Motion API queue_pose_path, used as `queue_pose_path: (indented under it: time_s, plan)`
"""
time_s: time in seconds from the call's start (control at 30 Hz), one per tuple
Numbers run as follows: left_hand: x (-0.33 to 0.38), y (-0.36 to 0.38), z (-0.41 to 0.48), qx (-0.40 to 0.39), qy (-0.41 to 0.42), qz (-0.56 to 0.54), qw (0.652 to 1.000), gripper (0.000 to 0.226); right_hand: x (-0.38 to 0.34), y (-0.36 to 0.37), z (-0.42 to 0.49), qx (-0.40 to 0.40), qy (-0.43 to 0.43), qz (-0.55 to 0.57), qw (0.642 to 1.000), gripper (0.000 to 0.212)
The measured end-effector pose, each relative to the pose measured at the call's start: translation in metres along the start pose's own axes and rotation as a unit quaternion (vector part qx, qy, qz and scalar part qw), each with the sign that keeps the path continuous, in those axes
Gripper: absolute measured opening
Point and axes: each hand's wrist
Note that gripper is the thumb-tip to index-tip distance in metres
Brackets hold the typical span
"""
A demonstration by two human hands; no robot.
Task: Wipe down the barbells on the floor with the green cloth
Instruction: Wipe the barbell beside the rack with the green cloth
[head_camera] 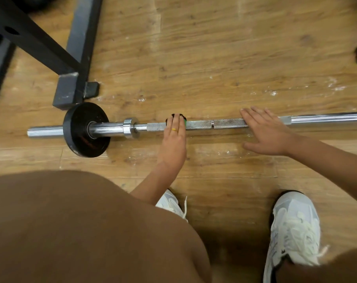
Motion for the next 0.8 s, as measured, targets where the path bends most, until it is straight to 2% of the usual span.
queue_pose_path:
  time_s: [0.07, 0.23, 0.43, 0.63, 0.8]
  plan:
    - [-0.005, -0.003, 0.008, 0.007, 0.015, 0.025, 1.0, 0.079, 0.003, -0.002, 0.004, -0.009, -0.001, 0.005, 1.0, 0.105]
    - [-0.017, -0.013, 0.028, -0.01, -0.051, 0.044, 0.998, 0.072, 0.009, -0.003, 0.011, 0.006, -0.002, 0.011, 1.0, 0.105]
    - [0.0, -0.008, 0.018, -0.002, 0.042, 0.025, 0.999, 0.077, 0.011, -0.003, 0.015, 0.013, -0.001, 0.013, 1.0, 0.105]
    - [0.0, -0.007, 0.031, 0.028, -0.006, -0.036, 0.999, 0.077, 0.014, -0.001, 0.021, 0.033, -0.001, 0.01, 0.999, 0.105]
    - [0.019, 0.008, 0.027, 0.02, 0.074, -0.028, 0.997, 0.084, 0.016, -0.002, 0.025, 0.041, 0.001, 0.009, 0.999, 0.102]
Point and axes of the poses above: each hand's wrist, its own z-axis towards the middle knuckle, its own y-axis out of the palm, x = y × z, and after that the axes turned 6 degrees about -y, right-handed
